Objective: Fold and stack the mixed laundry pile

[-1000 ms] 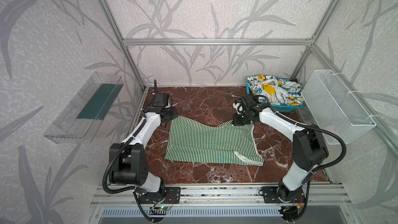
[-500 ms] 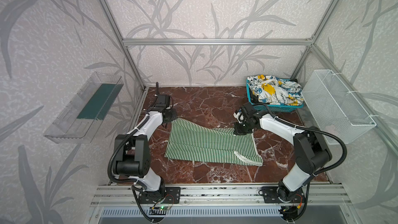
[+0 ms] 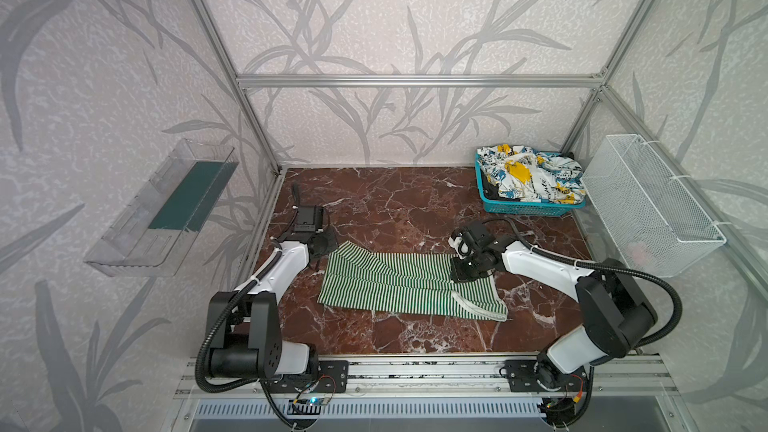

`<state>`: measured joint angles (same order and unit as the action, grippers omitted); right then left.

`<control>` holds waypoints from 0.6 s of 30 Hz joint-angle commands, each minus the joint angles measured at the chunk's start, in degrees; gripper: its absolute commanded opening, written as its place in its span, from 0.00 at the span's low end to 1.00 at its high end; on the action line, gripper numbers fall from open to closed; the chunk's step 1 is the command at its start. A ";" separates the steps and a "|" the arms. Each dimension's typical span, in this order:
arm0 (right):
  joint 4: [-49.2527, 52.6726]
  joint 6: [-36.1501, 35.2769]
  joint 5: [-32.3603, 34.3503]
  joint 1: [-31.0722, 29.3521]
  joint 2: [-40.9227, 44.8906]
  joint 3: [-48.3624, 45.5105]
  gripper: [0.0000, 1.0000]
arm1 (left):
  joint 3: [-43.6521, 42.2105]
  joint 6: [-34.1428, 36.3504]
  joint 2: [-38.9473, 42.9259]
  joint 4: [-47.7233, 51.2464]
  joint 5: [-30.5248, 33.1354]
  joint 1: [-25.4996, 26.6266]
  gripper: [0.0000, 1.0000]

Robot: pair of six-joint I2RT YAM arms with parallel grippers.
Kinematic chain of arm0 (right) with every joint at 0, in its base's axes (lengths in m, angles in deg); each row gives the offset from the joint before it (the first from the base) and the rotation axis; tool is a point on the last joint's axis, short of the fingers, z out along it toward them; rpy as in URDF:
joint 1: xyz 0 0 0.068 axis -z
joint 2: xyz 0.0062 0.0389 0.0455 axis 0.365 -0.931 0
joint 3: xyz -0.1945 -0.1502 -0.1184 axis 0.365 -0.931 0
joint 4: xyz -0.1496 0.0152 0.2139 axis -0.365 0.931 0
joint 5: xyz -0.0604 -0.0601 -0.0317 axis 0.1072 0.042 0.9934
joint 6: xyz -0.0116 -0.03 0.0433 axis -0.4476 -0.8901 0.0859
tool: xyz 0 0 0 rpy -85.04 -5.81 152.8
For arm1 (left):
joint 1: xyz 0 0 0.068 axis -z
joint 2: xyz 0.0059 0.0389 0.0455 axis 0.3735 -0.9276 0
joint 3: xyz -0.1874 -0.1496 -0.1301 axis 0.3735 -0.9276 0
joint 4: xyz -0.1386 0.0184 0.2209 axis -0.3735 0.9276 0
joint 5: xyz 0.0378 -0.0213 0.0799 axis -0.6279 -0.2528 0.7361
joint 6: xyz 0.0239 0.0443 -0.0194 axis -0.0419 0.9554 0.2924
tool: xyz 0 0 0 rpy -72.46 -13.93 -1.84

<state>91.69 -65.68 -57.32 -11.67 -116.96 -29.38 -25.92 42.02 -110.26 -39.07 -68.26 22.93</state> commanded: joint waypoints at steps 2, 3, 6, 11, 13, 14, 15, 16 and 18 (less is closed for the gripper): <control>-2.28 1.74 1.38 -0.93 0.65 -1.33 0.00 | 6.65 -3.42 -4.82 12.53 -9.04 0.11 0.16; -2.81 2.04 1.40 -1.17 0.53 -1.70 0.00 | 7.00 -4.91 -5.61 13.42 -9.62 0.29 0.21; -3.56 2.50 1.94 -2.14 0.24 -2.74 0.00 | 5.76 -8.89 -5.17 10.72 -10.09 1.81 0.35; -4.60 3.28 2.17 -3.54 -0.39 -4.36 0.00 | 7.86 -11.34 -6.34 9.76 -7.29 5.82 0.47; -4.92 3.39 2.04 -3.76 -0.62 -4.79 0.00 | 9.01 -12.09 -8.18 9.82 -6.71 6.36 0.47; -4.90 3.45 2.12 -3.87 -0.72 -4.98 0.00 | 9.31 -12.66 -8.94 9.32 -6.62 6.63 0.48; -4.92 3.43 2.33 -3.92 -0.82 -5.16 0.00 | 9.38 -13.18 -9.62 8.42 -6.34 6.94 0.49; -4.88 3.47 2.42 -4.02 -0.84 -5.26 0.00 | 9.42 -13.67 -10.22 7.74 -5.95 7.21 0.51; -5.15 3.52 2.60 -4.06 -0.93 -5.70 0.00 | 9.84 -14.51 -12.01 6.68 -5.47 7.62 0.53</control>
<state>86.92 -62.82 -55.62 -15.41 -117.31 -34.19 -17.46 30.24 -120.11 -31.53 -75.61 30.12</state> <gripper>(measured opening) 0.048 0.522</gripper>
